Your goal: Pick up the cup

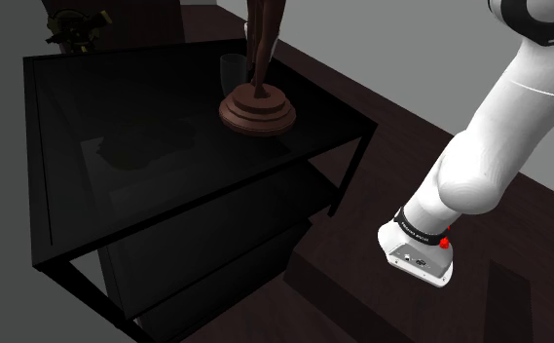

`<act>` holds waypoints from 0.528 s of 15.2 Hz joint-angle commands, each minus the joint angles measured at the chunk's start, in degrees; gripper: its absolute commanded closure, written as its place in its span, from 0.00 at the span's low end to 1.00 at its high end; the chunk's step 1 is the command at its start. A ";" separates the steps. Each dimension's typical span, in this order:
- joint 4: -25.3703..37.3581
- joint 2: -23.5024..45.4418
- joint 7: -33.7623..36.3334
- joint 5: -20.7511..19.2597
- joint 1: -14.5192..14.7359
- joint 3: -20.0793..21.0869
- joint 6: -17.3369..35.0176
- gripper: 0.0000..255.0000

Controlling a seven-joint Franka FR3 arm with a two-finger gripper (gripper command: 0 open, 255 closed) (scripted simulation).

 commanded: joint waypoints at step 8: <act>9.51 2.00 -1.07 -0.20 0.35 0.23 -7.47 1.00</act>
